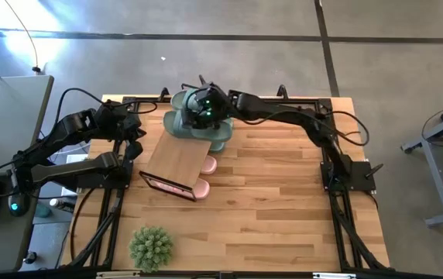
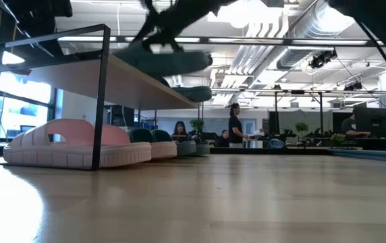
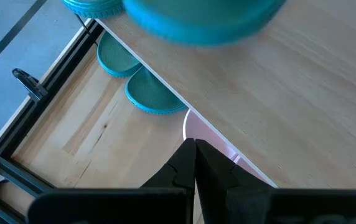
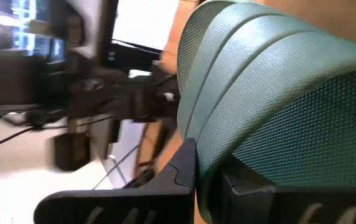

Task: Pick and place slides into the shelf
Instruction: Put the green slide on the shelf

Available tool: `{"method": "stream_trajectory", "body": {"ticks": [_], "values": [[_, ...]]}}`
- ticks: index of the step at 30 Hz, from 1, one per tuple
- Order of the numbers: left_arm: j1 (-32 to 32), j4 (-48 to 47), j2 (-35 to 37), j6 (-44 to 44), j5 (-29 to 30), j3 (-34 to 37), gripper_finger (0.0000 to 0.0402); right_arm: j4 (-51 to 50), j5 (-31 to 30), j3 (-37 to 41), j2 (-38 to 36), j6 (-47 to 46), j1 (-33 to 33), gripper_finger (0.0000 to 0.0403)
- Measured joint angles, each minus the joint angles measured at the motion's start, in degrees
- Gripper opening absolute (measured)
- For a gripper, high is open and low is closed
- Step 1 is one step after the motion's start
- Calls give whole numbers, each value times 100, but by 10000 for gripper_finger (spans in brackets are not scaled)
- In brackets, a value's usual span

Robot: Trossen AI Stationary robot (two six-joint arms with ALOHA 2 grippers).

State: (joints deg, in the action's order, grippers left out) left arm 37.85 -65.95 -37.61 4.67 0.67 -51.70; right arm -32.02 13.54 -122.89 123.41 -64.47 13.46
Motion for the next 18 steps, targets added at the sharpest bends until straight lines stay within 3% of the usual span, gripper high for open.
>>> {"method": "stream_trajectory", "body": {"ticks": [18], "values": [[2, 0, -2, 0, 0, 0, 1, 322, 63, 0, 384, -128, 350, 0]]}}
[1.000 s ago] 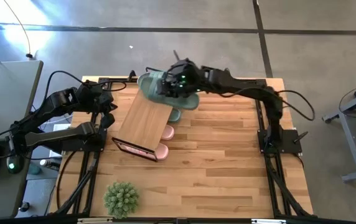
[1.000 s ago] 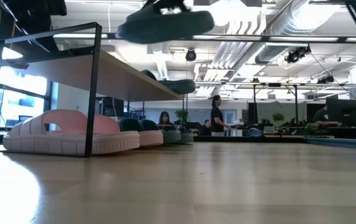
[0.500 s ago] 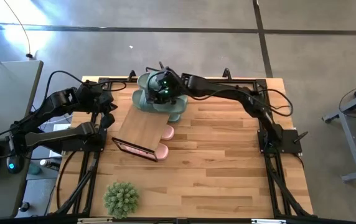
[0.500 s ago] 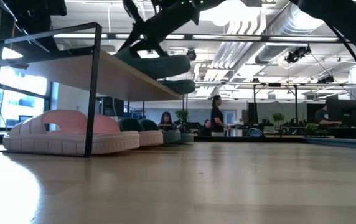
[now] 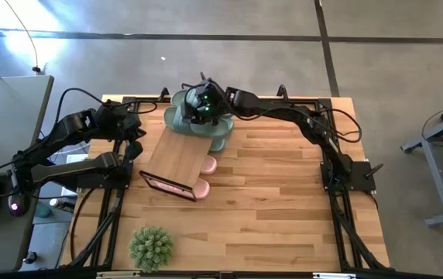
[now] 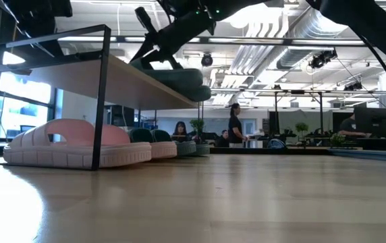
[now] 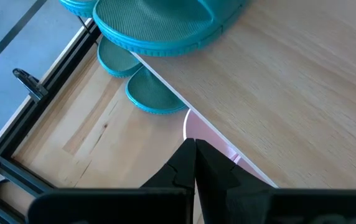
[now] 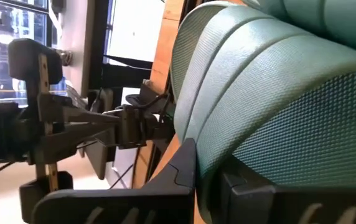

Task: Pick and place slides into the shelf
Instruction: Put the green slide on the shelf

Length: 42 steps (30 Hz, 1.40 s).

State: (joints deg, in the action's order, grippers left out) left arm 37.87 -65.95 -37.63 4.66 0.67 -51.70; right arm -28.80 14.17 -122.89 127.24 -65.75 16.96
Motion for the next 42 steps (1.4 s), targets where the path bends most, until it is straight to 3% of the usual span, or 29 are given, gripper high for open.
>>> {"method": "stream_trajectory", "body": {"ticks": [13, 28, 42], "values": [[-2, 0, 0, -2, 0, 0, 1, 142, 347, -4, 132, -198, 95, 0], [0, -2, 0, -2, 0, 0, 1, 314, -21, -4, 262, -77, 56, 2], [0, -1, 0, -1, 0, 0, 1, 290, -68, -4, 264, -19, 69, 61]]}}
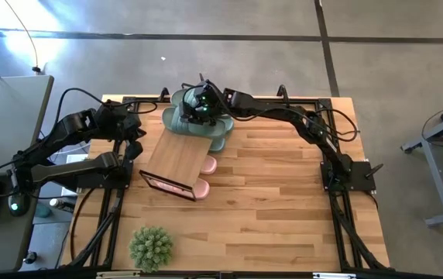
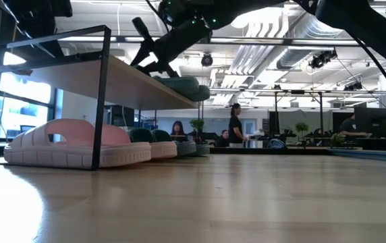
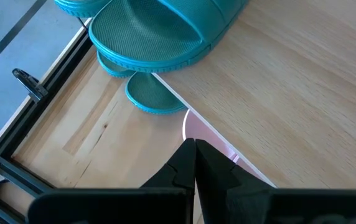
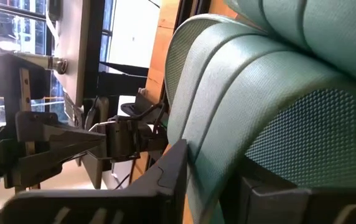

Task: Pick and place slides into the shelf
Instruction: Put the green slide on the shelf, then return to Home Position

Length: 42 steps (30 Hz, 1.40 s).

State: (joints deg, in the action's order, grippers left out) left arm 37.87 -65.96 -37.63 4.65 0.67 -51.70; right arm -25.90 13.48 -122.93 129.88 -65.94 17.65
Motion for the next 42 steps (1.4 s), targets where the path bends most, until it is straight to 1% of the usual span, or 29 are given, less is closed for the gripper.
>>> {"method": "stream_trajectory", "body": {"ticks": [8, 12, 18, 23, 28, 31, 35, 42], "values": [[0, 1, 0, 1, 0, 0, 1, -145, -46, 0, 0, 44, 0, 106], [0, 1, 1, 0, 0, -1, 1, -153, -127, 0, 0, 42, -2, 121], [0, 0, 2, 2, 0, 0, 1, -179, -141, -19, 0, 40, -2, 126], [0, 1, 1, 0, 0, -1, 1, -285, -236, -268, 9, 38, 2, 126], [0, 0, 2, 1, 0, 0, 1, -986, -302, -631, 11, 40, 48, 126], [-1, 1, 1, 0, 0, -1, 1, -1654, -298, -849, 11, 79, 74, 126], [-1, 0, 1, 1, 0, -1, 1, -2255, -391, -1157, 9, 175, 81, 126], [0, 0, 0, 0, 0, 0, 1, -2837, -398, -1208, -114, 193, 33, 126]]}}
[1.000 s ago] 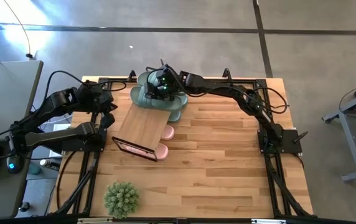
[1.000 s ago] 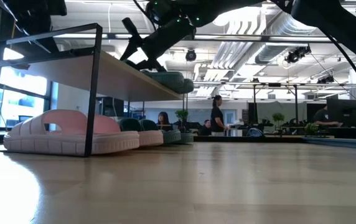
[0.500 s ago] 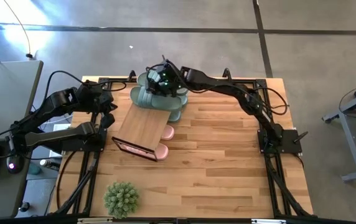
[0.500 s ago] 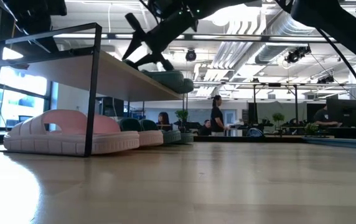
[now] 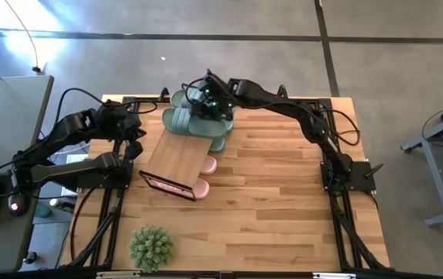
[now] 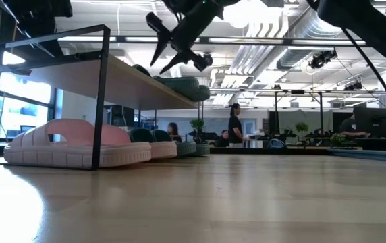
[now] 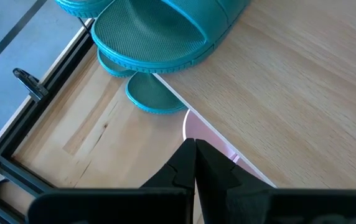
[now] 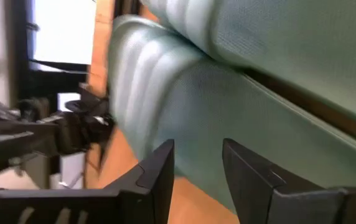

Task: Pick and place slides into the shelf
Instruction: Return to Home Position

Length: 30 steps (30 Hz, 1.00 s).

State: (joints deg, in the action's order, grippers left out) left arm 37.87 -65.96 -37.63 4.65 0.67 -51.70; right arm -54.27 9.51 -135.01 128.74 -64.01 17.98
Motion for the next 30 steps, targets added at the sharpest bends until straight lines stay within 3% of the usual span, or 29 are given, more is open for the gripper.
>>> {"method": "stream_trajectory", "body": {"ticks": [10, 15, 22, 30], "values": [[-2, -1, 1, 1, 1, -1, 1, -803, 7, 19, -572, 462, -94, 126], [-2, 0, 1, 1, 0, -1, 1, -1405, -354, 19, -1136, 821, -239, 126], [-2, 0, 0, 2, 0, 0, 1, -2651, -1214, 17, -1916, 2023, -699, 126], [-2, 0, 1, 0, 0, 0, 1, -3481, -2731, 17, -2833, 2952, -1630, 103]]}}
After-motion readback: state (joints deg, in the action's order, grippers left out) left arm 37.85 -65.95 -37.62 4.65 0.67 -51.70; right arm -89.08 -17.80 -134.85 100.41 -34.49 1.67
